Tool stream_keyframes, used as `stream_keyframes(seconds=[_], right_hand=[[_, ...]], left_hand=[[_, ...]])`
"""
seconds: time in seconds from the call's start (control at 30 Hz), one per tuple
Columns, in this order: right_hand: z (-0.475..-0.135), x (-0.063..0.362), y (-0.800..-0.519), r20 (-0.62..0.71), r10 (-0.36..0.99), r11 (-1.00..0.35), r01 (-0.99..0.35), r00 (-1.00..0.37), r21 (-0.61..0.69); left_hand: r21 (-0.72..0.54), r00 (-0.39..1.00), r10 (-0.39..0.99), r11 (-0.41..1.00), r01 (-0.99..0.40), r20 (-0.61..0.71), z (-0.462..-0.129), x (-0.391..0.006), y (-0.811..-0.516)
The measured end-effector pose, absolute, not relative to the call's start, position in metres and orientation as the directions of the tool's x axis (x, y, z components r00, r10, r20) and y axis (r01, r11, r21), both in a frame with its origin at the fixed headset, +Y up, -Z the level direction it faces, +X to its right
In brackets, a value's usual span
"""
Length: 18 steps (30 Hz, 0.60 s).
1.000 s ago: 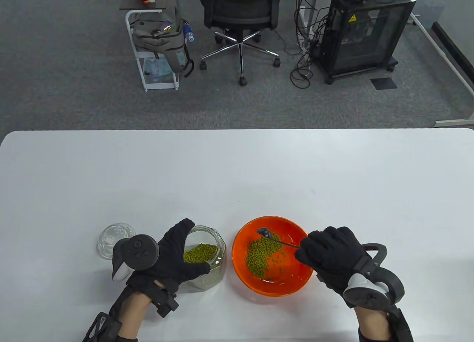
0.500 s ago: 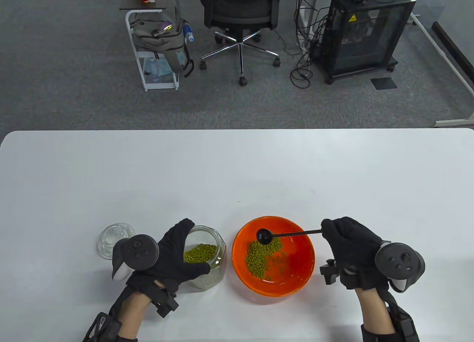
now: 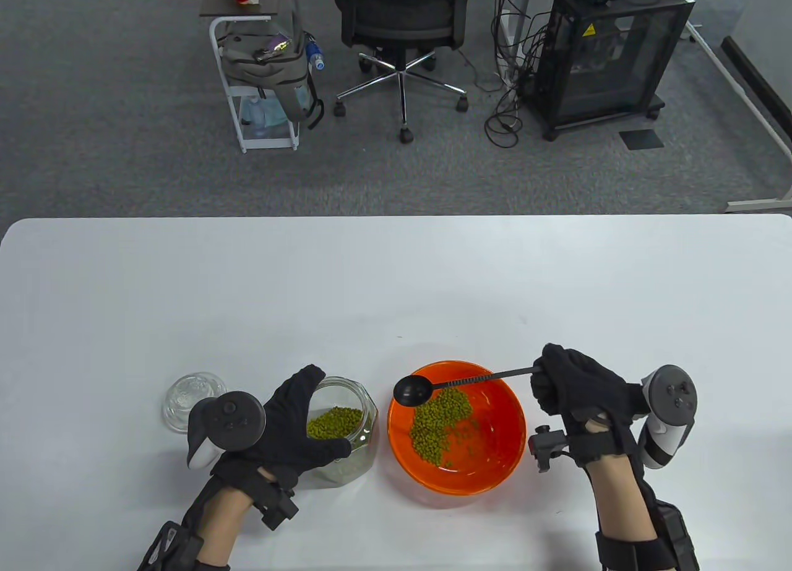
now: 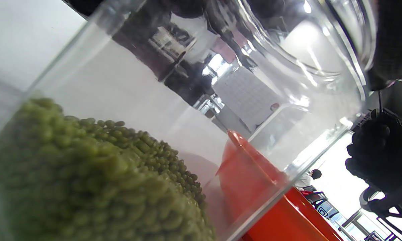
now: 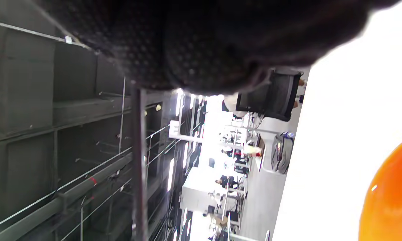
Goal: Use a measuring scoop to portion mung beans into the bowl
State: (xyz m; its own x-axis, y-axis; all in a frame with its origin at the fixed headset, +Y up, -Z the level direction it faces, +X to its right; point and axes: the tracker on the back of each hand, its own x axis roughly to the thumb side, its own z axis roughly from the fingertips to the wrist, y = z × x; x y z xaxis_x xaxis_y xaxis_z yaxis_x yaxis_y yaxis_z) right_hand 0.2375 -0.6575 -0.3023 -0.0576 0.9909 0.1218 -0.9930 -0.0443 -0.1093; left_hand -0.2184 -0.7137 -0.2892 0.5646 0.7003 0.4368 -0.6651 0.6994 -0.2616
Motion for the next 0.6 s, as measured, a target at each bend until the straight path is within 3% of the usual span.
stream_keyframes(seconds=[0.33, 0.6], right_hand=[[-0.311, 0.159, -0.606, 0.236, 0.925, -0.287, -0.955, -0.298, -0.08], [-0.319, 0.112, -0.594, 0.264, 0.84, -0.474, -0.878, -0.475, -0.071]], left_hand=[[-0.261, 0.565, 0.7, 0.7, -0.665, 0.438, -0.289, -0.218, -0.714], [-0.259, 0.563, 0.7, 0.699, -0.667, 0.439, -0.289, -0.218, -0.714]])
